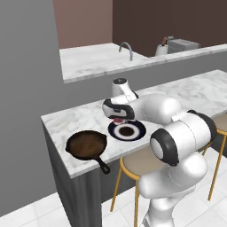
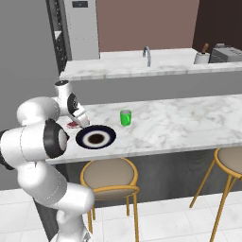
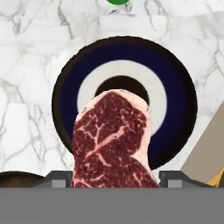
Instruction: Pick up the pan with the steak in it and place it on the dining table. Then place the steak on the plate.
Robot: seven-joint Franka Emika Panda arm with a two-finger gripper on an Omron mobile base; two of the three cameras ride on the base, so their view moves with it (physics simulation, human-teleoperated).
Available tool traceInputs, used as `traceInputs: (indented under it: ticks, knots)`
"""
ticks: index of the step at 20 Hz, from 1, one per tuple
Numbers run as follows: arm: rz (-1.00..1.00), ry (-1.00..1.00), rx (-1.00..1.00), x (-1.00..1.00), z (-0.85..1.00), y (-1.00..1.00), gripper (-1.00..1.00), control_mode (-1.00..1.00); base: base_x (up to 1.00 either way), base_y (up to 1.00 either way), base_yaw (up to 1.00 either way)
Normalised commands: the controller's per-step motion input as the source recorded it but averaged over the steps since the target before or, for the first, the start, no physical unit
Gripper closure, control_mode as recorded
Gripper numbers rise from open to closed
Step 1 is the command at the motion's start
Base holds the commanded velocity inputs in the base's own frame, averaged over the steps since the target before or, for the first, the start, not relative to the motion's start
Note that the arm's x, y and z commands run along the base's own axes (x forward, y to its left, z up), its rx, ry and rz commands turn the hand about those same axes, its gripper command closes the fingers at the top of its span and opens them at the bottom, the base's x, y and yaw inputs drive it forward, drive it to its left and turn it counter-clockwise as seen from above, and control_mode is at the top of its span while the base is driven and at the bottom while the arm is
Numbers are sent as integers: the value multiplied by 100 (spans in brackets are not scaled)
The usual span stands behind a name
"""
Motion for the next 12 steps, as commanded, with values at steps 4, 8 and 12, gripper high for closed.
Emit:
traceInputs:
  ticks: [4, 8, 12]
  knots:
    - [0, 1, 10, 8, -7, -67, 100, -100, 0, 0, 0]
    - [0, 0, 1, 0, 0, -5, 100, -100, 0, 0, 0]
    - [0, 0, 0, 0, -1, 0, 100, -100, 0, 0, 0]
